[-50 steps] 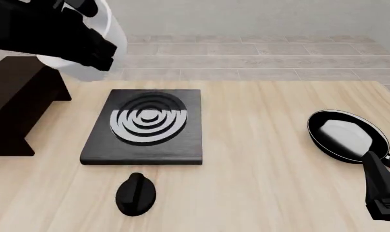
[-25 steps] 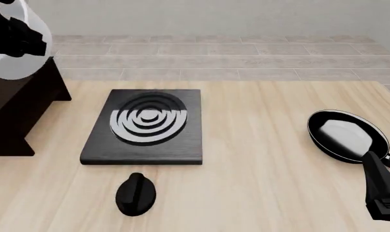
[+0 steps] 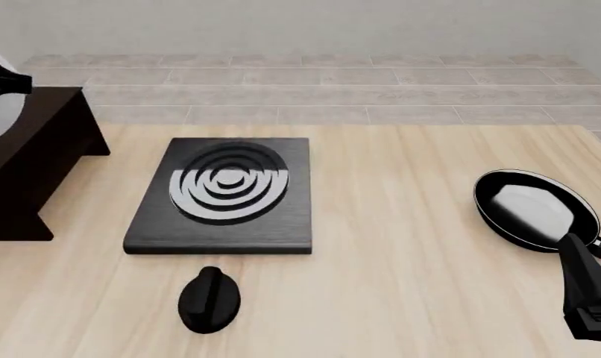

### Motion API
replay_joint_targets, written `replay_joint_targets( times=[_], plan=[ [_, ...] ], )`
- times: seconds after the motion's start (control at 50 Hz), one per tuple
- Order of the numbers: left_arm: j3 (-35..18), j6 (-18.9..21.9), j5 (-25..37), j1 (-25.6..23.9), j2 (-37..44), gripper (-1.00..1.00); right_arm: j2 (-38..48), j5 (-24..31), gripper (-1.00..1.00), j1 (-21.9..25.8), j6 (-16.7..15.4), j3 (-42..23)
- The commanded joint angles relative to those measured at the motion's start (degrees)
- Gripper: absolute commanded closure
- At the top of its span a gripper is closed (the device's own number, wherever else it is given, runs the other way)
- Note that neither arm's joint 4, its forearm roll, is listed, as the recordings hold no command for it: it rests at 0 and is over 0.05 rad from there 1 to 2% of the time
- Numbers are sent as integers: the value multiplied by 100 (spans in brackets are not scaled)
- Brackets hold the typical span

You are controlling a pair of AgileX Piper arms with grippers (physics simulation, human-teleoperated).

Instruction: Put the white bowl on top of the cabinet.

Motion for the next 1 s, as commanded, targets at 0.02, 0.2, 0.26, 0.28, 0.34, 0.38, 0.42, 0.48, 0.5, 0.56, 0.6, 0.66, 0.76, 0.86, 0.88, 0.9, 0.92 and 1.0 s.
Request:
replay_joint_targets(
  times=[0.02, 0.2, 0.26, 0.28, 0.34, 0.38, 0.42, 0.48, 0.5, 0.56, 0.6, 0.66, 0.76, 0.86, 0.88, 0.9, 0.92, 1.0],
  plan=[
    [-281, -160, -280, 340, 407, 100, -2, 0, -100, -1, -1, 0],
    [-449, -353, -433, 450, 638, 100, 0, 0, -100, 0, 1, 0],
    [-321, -376, -497, 397, 676, 100, 0, 0, -100, 1, -1, 0],
    [-314, -423, -513, 395, 695, 100, -1, 0, -100, -1, 0, 0],
    [-228, -541, -595, 356, 712, 100, 0, 0, -100, 0, 0, 0],
    [-87, -624, -592, 279, 762, 100, -1, 0, -100, 0, 1, 0],
    [61, -655, -675, 235, 744, 100, 0, 0, -100, -1, 0, 0],
    [76, -630, -797, 322, 796, 100, 1, 0, -100, 0, 0, 0],
    [116, -622, -839, 332, 798, 100, -1, 0, -100, 0, 1, 0],
    [186, -604, -887, 379, 840, 100, 0, 0, -100, -2, -1, 0],
    [158, -604, -929, 450, 899, 100, 0, 0, -100, 1, -1, 0],
    [158, -548, -950, 550, 940, 100, -1, 0, -100, -1, -1, 0],
    [149, -556, -938, 571, 979, 100, 0, 0, -100, 0, 1, 0],
    [25, -473, -1014, 719, 1121, 100, -1, 0, -100, 1, 1, 0],
    [50, -470, -1016, 713, 1126, 100, 0, 0, -100, 1, 0, 0],
    [94, -444, -1033, 704, 1137, 100, 0, 0, -100, 1, 0, 0],
    [125, -436, -1060, 689, 1122, 100, 1, 0, -100, 0, 2, 0],
    [151, -402, -1108, 705, 1165, 100, 0, 0, -100, 0, -2, 0]
  ],
)
